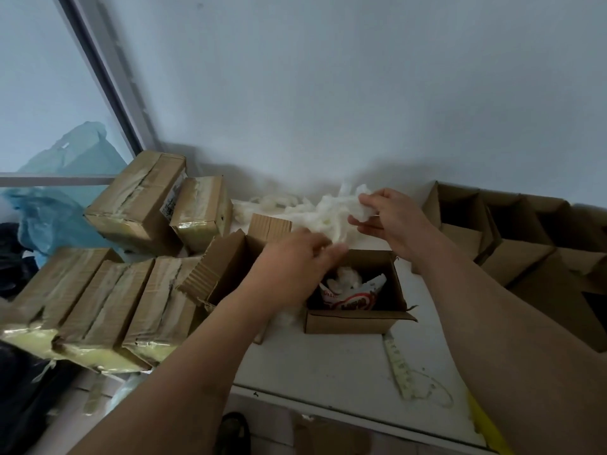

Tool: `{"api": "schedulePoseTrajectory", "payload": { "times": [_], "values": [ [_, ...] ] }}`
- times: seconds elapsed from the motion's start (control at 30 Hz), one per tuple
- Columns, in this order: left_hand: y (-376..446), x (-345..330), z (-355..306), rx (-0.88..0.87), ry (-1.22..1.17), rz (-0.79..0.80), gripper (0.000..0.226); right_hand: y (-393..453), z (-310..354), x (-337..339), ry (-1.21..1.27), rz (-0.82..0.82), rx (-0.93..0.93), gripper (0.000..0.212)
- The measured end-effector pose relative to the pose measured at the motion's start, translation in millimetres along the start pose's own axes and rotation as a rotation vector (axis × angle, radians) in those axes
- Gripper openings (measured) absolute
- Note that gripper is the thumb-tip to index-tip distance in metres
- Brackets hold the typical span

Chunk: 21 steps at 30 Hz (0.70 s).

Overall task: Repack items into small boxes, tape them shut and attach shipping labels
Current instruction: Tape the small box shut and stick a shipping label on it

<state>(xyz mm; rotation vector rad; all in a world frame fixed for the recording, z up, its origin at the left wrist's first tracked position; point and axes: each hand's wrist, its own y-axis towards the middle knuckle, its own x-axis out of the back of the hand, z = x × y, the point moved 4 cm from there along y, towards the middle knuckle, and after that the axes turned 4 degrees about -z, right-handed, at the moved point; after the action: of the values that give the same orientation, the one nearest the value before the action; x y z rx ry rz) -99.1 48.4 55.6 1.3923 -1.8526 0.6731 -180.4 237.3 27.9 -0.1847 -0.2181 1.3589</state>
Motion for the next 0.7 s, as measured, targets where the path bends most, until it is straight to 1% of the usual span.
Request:
{"api": "schedulePoseTrajectory", "payload": {
  "times": [0.03, 0.07, 0.13, 0.3, 0.4, 0.47, 0.57, 0.6, 0.63, 0.7],
  "values": [
    [8.9, 5.1, 0.2, 0.040, -0.082, -0.102, 0.045, -2.1, -0.1, 0.1, 0.004, 0.010, 0.004, 0.014],
    [19.9, 8.0, 0.8, 0.077, -0.140, -0.173, 0.042, -4.3, 0.6, 0.3, 0.000, 0.018, 0.014, 0.014],
    [43.2, 7.9, 2.9, 0.142, -0.247, -0.227, 0.048, -7.9, 2.8, 0.6, -0.030, 0.033, 0.041, 0.014],
    [74.6, -14.7, -0.9, 0.101, -0.292, -0.113, 0.076, -16.8, 7.7, 0.0, -0.091, 0.077, 0.139, 0.017],
    [80.5, -29.1, 1.4, 0.136, -0.324, -0.074, 0.090, -19.3, 4.1, -2.1, -0.095, 0.069, 0.142, 0.015],
    [86.3, -35.0, 9.4, 0.193, -0.261, -0.061, 0.085, -19.4, 2.9, -2.0, -0.035, 0.039, 0.118, 0.015],
    [93.0, -35.9, 20.5, 0.249, -0.134, -0.101, 0.051, -18.3, 7.7, 6.2, 0.045, -0.067, 0.121, 0.013],
    [93.9, -34.7, 21.3, 0.251, -0.119, -0.128, 0.046, -18.6, 10.6, 9.8, 0.072, -0.100, 0.136, 0.013],
    [94.6, -34.7, 21.6, 0.243, -0.115, -0.132, 0.051, -19.6, 13.6, 12.9, 0.097, -0.125, 0.153, 0.012],
    [94.2, -37.2, 17.5, 0.209, -0.113, -0.075, 0.079, -23.0, 18.1, 18.0, 0.105, -0.147, 0.193, 0.012]
  ]
}}
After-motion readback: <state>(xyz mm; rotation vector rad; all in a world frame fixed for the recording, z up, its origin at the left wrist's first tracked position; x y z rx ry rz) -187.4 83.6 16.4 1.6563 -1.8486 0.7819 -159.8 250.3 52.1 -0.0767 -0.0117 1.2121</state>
